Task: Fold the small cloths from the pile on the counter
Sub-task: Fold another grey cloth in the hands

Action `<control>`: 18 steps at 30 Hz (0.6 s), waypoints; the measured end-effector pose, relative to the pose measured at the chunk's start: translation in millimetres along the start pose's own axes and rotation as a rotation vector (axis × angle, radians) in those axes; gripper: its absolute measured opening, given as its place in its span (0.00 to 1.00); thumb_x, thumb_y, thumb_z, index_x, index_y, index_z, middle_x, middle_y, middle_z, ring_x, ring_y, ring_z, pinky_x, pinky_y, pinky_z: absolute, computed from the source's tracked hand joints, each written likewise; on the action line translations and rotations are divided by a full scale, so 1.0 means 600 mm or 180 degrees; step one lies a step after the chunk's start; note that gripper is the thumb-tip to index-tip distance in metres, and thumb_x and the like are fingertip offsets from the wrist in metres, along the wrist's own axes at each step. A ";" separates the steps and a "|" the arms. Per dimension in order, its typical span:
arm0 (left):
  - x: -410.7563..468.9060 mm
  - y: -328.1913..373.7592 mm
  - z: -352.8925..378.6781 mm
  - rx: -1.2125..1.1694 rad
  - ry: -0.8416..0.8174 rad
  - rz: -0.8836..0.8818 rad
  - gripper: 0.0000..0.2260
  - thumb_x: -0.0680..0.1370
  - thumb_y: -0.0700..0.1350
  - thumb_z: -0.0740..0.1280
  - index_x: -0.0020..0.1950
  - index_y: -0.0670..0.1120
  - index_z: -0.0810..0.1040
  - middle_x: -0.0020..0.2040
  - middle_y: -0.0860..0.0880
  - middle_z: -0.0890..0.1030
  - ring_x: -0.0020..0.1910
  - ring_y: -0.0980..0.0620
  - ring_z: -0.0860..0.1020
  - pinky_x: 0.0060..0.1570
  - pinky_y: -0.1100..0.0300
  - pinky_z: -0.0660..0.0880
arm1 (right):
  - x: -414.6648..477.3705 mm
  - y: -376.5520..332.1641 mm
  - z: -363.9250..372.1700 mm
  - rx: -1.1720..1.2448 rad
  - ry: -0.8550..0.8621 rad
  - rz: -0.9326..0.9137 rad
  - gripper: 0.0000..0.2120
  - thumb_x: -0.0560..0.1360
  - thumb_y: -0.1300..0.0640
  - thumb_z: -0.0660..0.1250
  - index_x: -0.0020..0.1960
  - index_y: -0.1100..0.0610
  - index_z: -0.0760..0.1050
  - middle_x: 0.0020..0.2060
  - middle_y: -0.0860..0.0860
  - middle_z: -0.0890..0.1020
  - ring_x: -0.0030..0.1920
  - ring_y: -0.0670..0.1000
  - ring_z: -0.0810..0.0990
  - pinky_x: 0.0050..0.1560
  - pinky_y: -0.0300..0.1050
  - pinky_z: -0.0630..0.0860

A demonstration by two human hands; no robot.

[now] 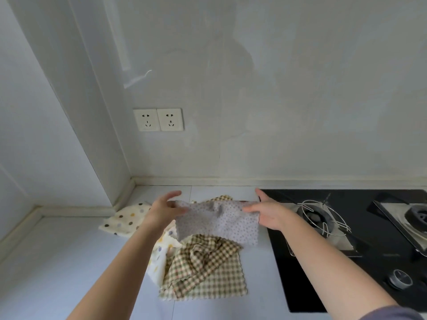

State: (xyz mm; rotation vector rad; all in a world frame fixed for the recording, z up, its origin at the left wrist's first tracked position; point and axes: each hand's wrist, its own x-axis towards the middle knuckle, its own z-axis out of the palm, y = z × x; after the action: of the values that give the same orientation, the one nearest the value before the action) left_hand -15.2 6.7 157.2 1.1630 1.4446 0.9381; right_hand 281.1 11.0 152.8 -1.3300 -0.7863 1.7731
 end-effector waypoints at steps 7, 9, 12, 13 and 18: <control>0.001 0.028 0.004 0.2342 0.0783 0.1425 0.06 0.77 0.43 0.70 0.50 0.42 0.83 0.46 0.48 0.78 0.45 0.49 0.76 0.42 0.64 0.64 | -0.020 -0.008 -0.014 -0.3289 0.0835 -0.1183 0.02 0.74 0.55 0.71 0.43 0.49 0.80 0.40 0.44 0.78 0.44 0.44 0.76 0.41 0.39 0.69; 0.001 0.037 0.003 0.2170 0.0718 0.1854 0.06 0.76 0.45 0.70 0.47 0.42 0.81 0.45 0.50 0.76 0.42 0.51 0.74 0.41 0.61 0.66 | -0.026 -0.017 -0.017 -0.3929 0.1016 -0.1395 0.11 0.75 0.52 0.68 0.34 0.47 0.74 0.39 0.43 0.74 0.43 0.45 0.74 0.40 0.43 0.67; -0.013 0.069 0.014 0.2308 0.0281 0.2248 0.06 0.78 0.47 0.67 0.46 0.46 0.78 0.39 0.49 0.80 0.38 0.51 0.77 0.38 0.56 0.71 | -0.044 -0.023 0.011 -0.4377 0.0768 -0.1451 0.18 0.76 0.48 0.68 0.65 0.48 0.74 0.66 0.45 0.71 0.69 0.48 0.67 0.69 0.54 0.64; -0.018 0.081 0.023 0.2400 0.0090 0.2439 0.05 0.79 0.47 0.67 0.46 0.47 0.78 0.37 0.50 0.80 0.37 0.52 0.77 0.36 0.57 0.71 | -0.045 -0.018 0.028 -0.4144 0.0506 -0.1573 0.27 0.74 0.47 0.70 0.71 0.48 0.68 0.71 0.44 0.68 0.72 0.47 0.64 0.73 0.54 0.60; -0.041 0.121 0.056 0.2538 -0.0342 0.2971 0.05 0.75 0.48 0.72 0.46 0.47 0.80 0.34 0.56 0.78 0.32 0.62 0.73 0.34 0.71 0.67 | -0.042 0.006 0.115 -0.3000 0.0083 -0.1984 0.05 0.74 0.56 0.71 0.45 0.47 0.76 0.46 0.43 0.81 0.50 0.42 0.79 0.52 0.39 0.73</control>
State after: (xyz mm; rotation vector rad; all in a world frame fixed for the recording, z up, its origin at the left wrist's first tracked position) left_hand 31.6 -1.1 226.3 2.5674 1.1806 0.8640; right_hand 217.5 -14.3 180.4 -1.4063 -1.9123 0.8751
